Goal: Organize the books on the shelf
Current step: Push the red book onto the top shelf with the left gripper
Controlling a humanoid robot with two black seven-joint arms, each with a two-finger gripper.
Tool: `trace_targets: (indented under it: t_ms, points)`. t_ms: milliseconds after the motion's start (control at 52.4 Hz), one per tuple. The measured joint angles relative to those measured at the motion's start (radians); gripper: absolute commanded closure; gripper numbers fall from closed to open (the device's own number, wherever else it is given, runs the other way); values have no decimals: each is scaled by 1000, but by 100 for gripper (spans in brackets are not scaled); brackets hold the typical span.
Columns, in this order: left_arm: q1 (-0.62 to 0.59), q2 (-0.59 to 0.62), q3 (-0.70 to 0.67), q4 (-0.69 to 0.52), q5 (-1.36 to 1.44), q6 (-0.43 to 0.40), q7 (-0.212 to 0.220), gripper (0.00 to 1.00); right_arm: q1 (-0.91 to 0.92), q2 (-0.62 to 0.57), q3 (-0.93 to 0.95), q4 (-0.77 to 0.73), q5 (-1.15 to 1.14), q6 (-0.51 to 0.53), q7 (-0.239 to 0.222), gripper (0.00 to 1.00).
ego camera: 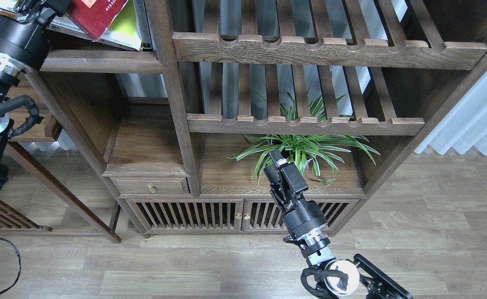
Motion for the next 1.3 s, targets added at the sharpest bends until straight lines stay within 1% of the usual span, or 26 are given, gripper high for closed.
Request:
trace_targets:
  t_ms: [76,134,229,306,363,439,496,573,802,917,1050,1088,1146,1203,1279,1298]
  points:
    - [-24,-9,11,41,18,25,-14,100,-1,0,-1,5,2,0,1,14]
    - [-54,-37,23,82,61,59,-57,100,-1,0,-3,12,2,0,1,14]
    - [-112,-72,53,136,85,104,-95,100,-1,0,-14,20,2,0,1,14]
    - [-139,-77,83,167,86,109,-110,100,-2,0,-15,28,2,0,1,14]
    - [-155,-78,114,187,86,109,-134,99,-5,0,-15,34,2,0,2,14]
    - [-162,-74,129,212,86,104,-149,99,-8,0,-15,39,2,0,2,14]
    - [-166,-73,147,229,86,99,-179,99,-10,0,-15,44,3,0,2,14]
    - [-177,-73,166,249,86,98,-196,99,-11,0,-16,48,2,0,1,14]
    - [-211,-98,188,304,86,107,-211,99,-12,0,-17,49,3,0,1,14]
    - [-240,-98,205,340,86,107,-213,95,-12,0,-16,49,2,0,2,14]
    - [-241,-98,211,348,86,102,-213,93,-12,0,-16,49,3,0,2,14]
    - [-242,-98,221,349,86,102,-213,88,-12,0,-15,49,2,0,2,14]
    - [-246,-99,229,350,86,102,-212,85,-12,0,-15,49,3,0,2,14]
    - [-248,-99,230,351,86,103,-209,74,-12,0,-15,49,2,0,2,14]
    - [-257,-98,230,365,85,107,-209,65,-12,0,-15,49,2,0,2,14]
    - [-260,-98,230,368,85,107,-209,65,-12,0,-15,49,2,0,2,14]
